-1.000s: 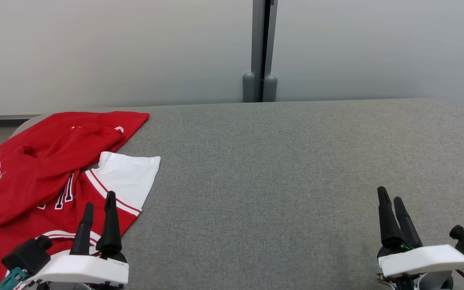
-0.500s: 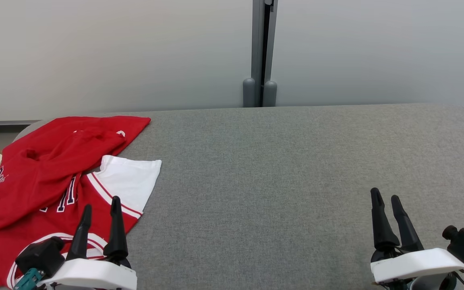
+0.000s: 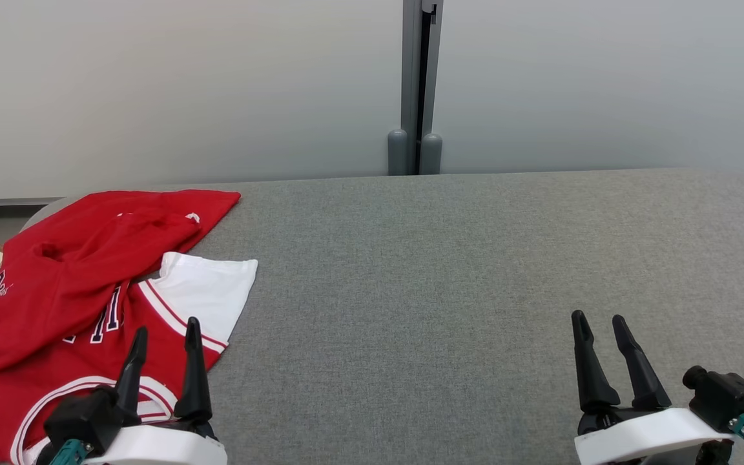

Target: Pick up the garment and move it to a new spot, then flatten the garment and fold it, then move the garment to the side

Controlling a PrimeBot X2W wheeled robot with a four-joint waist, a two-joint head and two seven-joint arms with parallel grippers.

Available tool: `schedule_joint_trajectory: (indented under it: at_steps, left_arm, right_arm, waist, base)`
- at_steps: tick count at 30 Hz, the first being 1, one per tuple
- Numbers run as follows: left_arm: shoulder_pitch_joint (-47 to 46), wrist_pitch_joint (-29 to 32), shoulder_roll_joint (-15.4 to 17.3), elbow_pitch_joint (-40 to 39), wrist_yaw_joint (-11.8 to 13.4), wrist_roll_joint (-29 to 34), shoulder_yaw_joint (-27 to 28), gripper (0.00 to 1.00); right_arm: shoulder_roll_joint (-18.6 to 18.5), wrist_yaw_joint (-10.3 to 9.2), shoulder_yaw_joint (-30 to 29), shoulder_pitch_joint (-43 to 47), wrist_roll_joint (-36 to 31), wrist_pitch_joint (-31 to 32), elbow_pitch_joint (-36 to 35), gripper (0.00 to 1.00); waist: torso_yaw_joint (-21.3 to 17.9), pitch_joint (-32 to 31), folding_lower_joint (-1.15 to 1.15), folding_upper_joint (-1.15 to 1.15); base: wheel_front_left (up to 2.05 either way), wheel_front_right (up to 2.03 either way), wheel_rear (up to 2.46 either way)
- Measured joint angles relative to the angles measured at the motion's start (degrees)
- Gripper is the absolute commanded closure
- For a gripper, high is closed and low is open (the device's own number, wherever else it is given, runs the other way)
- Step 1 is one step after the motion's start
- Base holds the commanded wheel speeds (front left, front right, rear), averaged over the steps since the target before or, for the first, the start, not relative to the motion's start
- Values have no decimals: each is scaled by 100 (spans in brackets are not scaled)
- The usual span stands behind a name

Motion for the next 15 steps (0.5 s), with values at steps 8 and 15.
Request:
schedule_joint_trajectory:
  at_steps: [8, 15]
  left_arm:
    - [12, -108, 92, -46, 132, 556, -170, 0]
    - [102, -192, 140, -48, 255, 833, -286, 0]
  right_arm:
    - [-2, 0, 29, 17, -425, -115, -48, 0]
    - [-8, 0, -44, 49, -842, -190, -48, 0]
  waist:
    - [-20, -12, 0, 0]
    - [-43, -39, 0, 0]
  base:
    - [0, 0, 0]
    - [0, 0, 0]
